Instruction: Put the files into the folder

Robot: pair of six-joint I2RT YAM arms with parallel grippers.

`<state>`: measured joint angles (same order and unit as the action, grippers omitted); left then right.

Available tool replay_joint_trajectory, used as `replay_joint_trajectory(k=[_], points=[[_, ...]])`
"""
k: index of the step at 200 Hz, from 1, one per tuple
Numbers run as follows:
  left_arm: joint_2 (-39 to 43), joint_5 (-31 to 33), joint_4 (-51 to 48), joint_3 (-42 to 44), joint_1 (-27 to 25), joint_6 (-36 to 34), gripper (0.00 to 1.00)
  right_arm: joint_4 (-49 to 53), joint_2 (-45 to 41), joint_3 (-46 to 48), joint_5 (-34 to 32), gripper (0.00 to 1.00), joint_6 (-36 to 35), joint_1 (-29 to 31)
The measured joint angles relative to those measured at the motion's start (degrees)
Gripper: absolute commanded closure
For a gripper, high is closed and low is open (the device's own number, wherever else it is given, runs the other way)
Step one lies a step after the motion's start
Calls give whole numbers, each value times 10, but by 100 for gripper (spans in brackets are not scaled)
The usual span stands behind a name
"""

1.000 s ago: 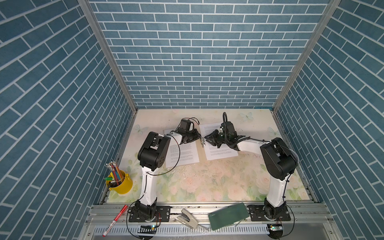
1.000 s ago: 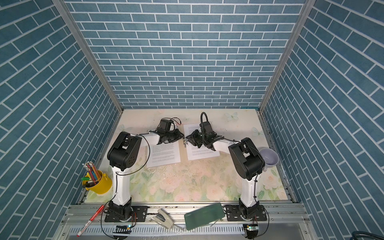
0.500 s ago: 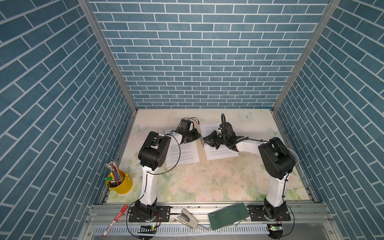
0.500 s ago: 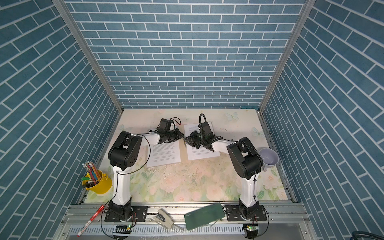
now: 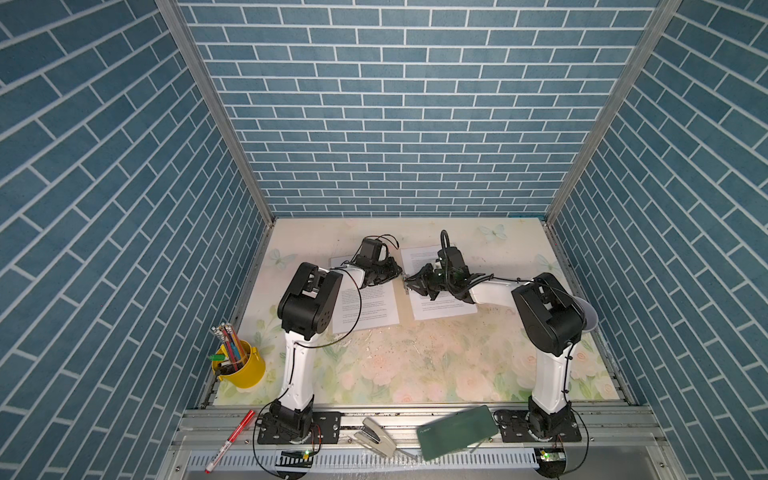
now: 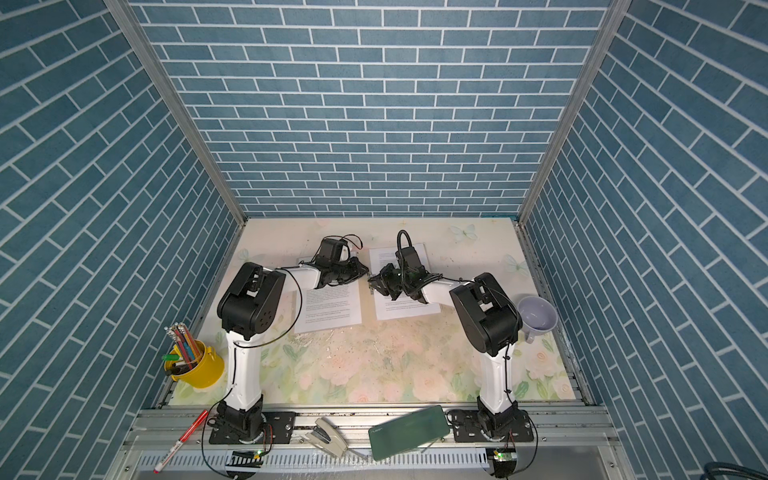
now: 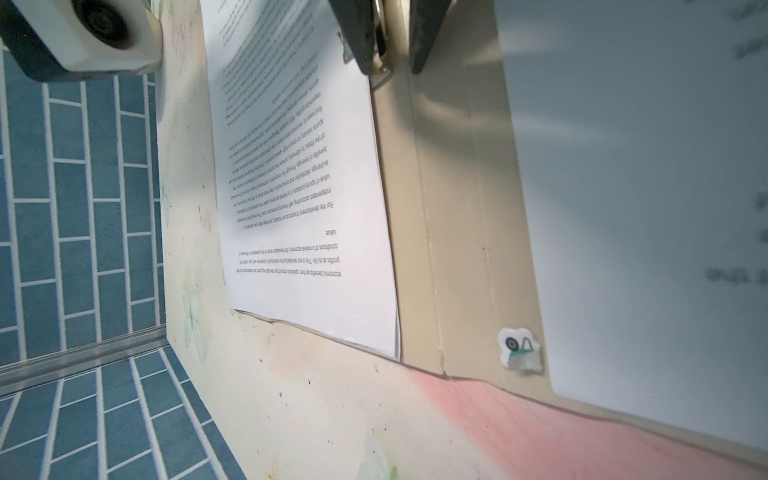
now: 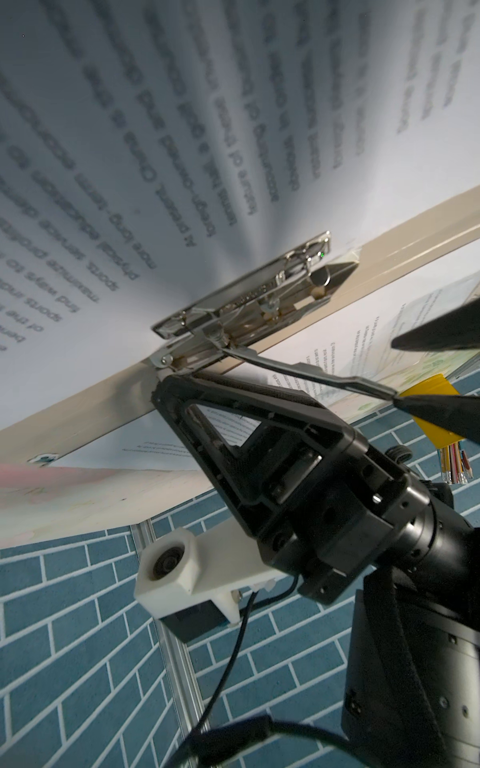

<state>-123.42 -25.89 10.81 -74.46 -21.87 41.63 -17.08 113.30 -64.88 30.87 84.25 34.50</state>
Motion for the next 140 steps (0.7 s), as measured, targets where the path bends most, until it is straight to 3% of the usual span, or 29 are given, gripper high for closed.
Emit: replay_joint_trajectory(k=[140], points=[[0, -1, 2, 0, 0, 0, 82, -6, 6, -2, 0, 84, 7, 0]])
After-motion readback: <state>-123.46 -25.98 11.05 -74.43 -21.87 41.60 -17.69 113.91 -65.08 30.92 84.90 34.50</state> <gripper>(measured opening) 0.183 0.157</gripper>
